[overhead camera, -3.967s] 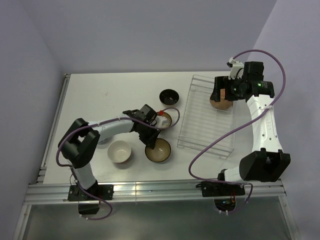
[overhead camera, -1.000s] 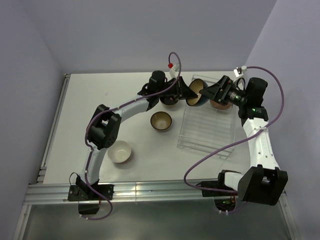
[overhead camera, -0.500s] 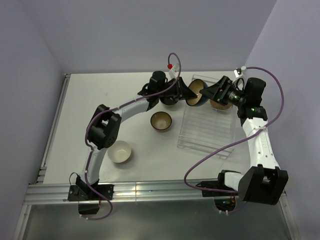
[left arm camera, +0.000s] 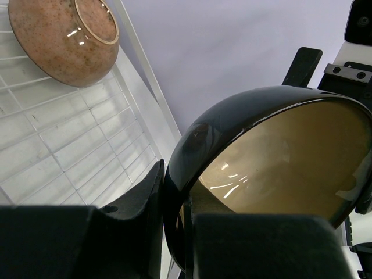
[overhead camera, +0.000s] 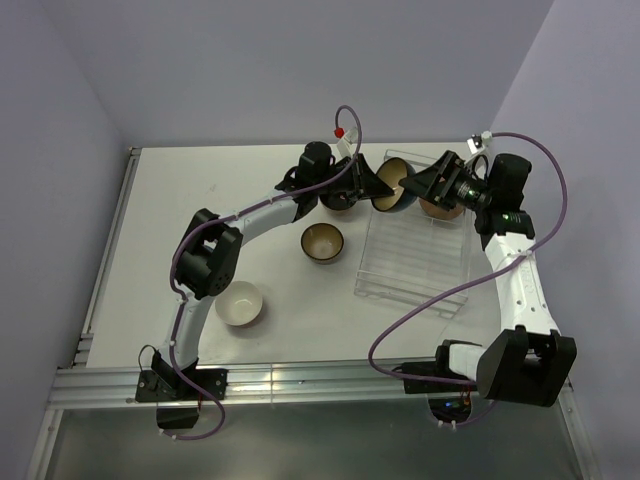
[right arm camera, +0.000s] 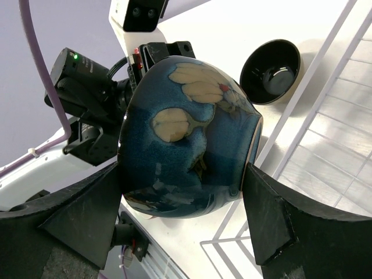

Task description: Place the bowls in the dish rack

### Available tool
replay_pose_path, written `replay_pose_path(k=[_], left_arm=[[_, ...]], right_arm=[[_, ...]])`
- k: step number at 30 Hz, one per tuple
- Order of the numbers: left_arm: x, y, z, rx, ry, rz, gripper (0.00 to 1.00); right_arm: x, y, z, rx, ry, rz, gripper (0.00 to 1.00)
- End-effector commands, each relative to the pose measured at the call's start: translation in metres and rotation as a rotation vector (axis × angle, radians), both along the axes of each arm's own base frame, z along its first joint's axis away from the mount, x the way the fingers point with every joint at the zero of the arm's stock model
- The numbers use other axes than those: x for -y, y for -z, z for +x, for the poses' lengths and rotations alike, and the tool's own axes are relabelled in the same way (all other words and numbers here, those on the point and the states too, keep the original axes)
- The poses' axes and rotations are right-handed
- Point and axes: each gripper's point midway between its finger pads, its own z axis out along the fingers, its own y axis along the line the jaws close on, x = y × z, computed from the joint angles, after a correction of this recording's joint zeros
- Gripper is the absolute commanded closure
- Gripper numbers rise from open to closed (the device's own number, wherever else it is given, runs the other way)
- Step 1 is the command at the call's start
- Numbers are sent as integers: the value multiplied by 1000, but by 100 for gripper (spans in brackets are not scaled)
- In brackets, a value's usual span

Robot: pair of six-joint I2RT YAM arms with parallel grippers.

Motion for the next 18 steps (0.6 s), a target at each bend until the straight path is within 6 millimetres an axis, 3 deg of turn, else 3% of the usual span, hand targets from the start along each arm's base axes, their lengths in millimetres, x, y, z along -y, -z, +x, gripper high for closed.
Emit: replay_pose_path(k=[1,2,3,8,14,18], left_arm=[[5,-53,-15,102,42,-110,97],[5,-54,-14,100,39,-115,100],[5,-56,-13,95,38,-123,100],[4,-60,-8,83,23,-137,100],[5,-58,-10,70,26,-138,100],[4,-60,-11,67,26,-143,100]], right_arm=[[-5,-17,2,31,-31,0,81],[-5,-18,2,21,-29,-1,70],[-3,-11,3,-13,-16,-9,52],[-5,-5,-3,-6,-20,5,18],[-6,-8,-3,0,-21,0,12],[-7,-8,-2,-4,-24,2,0]])
